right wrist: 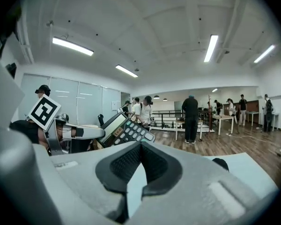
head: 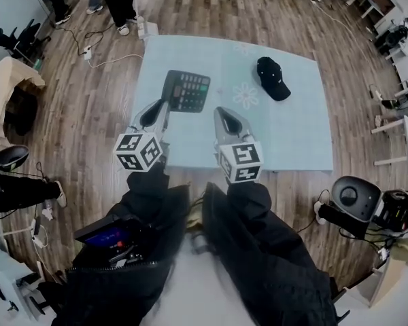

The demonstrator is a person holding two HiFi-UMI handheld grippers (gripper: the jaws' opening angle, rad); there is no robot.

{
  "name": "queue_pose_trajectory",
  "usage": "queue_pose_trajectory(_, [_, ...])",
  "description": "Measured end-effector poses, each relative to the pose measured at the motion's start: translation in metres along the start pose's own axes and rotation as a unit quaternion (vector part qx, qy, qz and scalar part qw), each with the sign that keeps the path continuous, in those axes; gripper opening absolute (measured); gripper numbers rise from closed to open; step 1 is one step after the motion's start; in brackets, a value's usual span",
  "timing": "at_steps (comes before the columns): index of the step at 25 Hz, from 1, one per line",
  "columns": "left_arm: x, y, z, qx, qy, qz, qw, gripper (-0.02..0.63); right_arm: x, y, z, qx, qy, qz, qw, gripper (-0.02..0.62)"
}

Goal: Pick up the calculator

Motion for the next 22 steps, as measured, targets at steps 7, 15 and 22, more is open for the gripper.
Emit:
queue_pose_trajectory(7, [0.038, -0.003, -0.023, -0.011, 0.033, -0.058, 0.9977, 0.041, 0.041, -0.01, -0.009, -0.025, -0.021, -0.078, 0.996, 0.0])
queue_pose_trajectory(15, [0.064, -0.007, -0.045, -0.025, 0.056, -0.095, 0.9936, 0.041, 0.067, -0.019, -0.016, -0.042, -0.025, -0.123, 0.991, 0.0])
queue_pose_trajectory(22, [0.067, -0.01, -0.049, -0.031, 0.062, -0.105, 0.9921, 0.041, 0.072, -0.023, -0.011, -0.046, -0.036, -0.142, 0.988, 0.0])
Point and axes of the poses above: the fingertips, and each gripper's own axes: y forward along the fingers, z to its left, x out of its top, the point moved 9 cm from there along -y, backward along the fingers, and after that the axes turned 3 degrees about -y, right-handed, at the moved point
